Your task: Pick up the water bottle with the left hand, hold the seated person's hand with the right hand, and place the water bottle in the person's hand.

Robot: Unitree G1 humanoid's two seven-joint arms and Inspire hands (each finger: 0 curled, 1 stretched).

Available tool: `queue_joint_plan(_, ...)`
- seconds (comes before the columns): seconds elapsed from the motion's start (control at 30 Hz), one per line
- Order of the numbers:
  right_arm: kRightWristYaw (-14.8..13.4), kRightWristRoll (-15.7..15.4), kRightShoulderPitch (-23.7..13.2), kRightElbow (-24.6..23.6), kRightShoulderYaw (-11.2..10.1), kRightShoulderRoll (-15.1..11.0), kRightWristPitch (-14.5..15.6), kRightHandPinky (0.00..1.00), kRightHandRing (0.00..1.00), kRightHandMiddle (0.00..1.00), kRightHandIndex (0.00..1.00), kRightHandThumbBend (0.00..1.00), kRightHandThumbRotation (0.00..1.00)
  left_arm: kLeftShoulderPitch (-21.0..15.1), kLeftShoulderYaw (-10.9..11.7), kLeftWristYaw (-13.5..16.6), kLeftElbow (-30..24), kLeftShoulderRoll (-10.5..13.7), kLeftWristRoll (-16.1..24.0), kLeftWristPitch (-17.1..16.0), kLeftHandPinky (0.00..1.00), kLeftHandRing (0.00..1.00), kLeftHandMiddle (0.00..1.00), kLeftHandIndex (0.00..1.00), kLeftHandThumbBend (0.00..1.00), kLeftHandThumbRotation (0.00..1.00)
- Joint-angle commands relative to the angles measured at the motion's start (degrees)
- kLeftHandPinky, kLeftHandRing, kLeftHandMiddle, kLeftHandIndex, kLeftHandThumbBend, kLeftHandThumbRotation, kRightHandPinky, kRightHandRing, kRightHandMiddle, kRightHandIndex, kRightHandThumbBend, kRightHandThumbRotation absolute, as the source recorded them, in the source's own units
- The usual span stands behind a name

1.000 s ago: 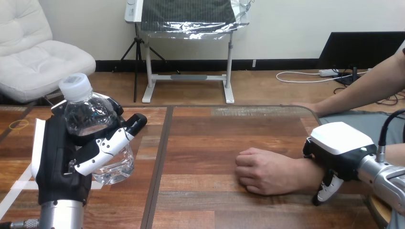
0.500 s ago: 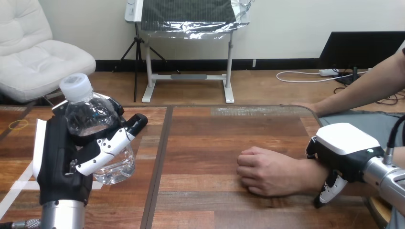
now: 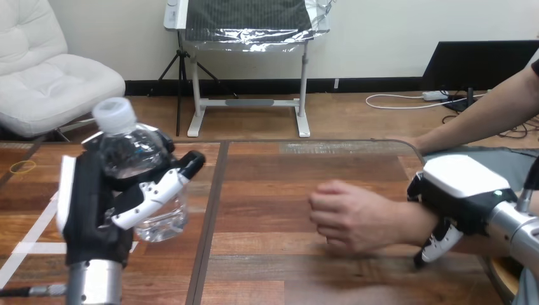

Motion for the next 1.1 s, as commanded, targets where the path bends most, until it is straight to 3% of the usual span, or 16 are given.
queue_joint_plan(0.0,0.7,4.4,-0.5,-2.0,-2.9,1.8,0.0,0.03,0.09,0.16,0.19,0.84,0.0,-5.6,-0.6,-0.4,0.0,-0.3,-0.6,-1.9,0.19,0.25,0.3,0.34,0.48,0.0)
queue_joint_plan(0.43,4.4,7.0,-0.3,-7.0,-5.2,1.4,2.9,0.08,0.14,0.21,0.24,0.88,0.0,-7.9,-0.6,-1.2,2.1,0.1,0.0,-2.5,0.19,0.25,0.3,0.34,0.5,0.0)
queue_joint_plan(1.07,7.6,9.7,0.3,-11.4,-6.7,1.3,5.7,0.18,0.22,0.29,0.31,0.92,0.0,-10.5,-0.6,-2.4,5.1,0.4,0.0,-3.6,0.2,0.26,0.31,0.36,0.54,0.0)
